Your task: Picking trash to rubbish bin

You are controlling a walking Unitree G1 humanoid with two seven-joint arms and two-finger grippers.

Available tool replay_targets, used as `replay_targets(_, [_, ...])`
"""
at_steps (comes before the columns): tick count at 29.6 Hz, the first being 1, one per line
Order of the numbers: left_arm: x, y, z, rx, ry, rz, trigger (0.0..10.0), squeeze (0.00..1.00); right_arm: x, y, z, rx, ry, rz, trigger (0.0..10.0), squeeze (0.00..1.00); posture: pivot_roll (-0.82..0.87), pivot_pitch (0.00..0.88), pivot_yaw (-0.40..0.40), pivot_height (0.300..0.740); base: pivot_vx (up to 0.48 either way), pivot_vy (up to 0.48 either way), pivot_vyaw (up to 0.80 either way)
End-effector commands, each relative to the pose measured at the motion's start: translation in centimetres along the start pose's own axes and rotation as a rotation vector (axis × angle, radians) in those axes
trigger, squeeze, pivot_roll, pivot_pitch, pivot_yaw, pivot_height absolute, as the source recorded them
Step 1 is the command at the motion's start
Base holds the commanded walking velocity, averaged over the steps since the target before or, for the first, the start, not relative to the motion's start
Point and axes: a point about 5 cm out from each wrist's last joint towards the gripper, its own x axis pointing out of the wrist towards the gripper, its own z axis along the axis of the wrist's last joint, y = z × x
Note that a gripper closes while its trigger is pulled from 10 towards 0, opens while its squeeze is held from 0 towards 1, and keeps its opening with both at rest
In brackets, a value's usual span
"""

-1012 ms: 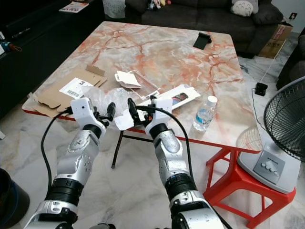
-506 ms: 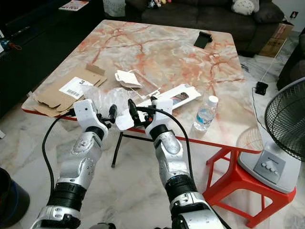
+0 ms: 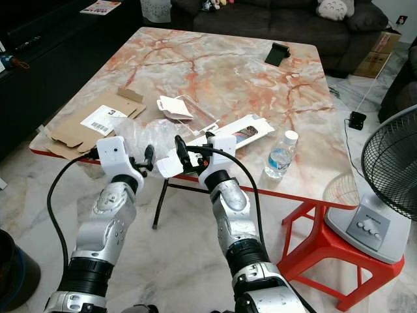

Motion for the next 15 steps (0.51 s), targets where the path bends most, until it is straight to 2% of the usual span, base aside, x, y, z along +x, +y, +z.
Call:
replay_targets(1, [-0.2, 0.2, 0.5, 0.006, -0.013, 0.020, 10.0, 0.00, 0.2, 0.7, 0.0, 0.020, -0.005, 0.014, 10.0, 0.00, 0.14, 0.110, -0.029, 0.728, 0.000, 0.000, 0.00])
replay_targets(6, [-0.2, 0.4, -0.1, -0.011, 0.025, 0.017, 10.0, 0.00, 0.4, 1.0, 0.1, 0.028, -0.010, 0.017, 10.0, 0.00, 0.15, 0.101, -0.027, 0.728, 0.000, 0.000, 0.00])
replay_targets(14, [-0.1, -0.2, -0.4, -0.029, 0.062, -0.015, 10.0, 0.00, 0.4, 1.1, 0.0, 0.028, -0.011, 0.020, 10.0, 0.00, 0.14, 0.095, -0.025, 0.728, 0.000, 0.000, 0.00])
replay_targets(15, [0.0, -0.7, -0.6, -0.070, 0.075, -0.041, 10.0, 0.00, 0.4, 1.1, 0.0, 0.029, -0.013, 0.018, 10.0, 0.00, 0.14, 0.088, -0.023, 0.728, 0.000, 0.000, 0.00])
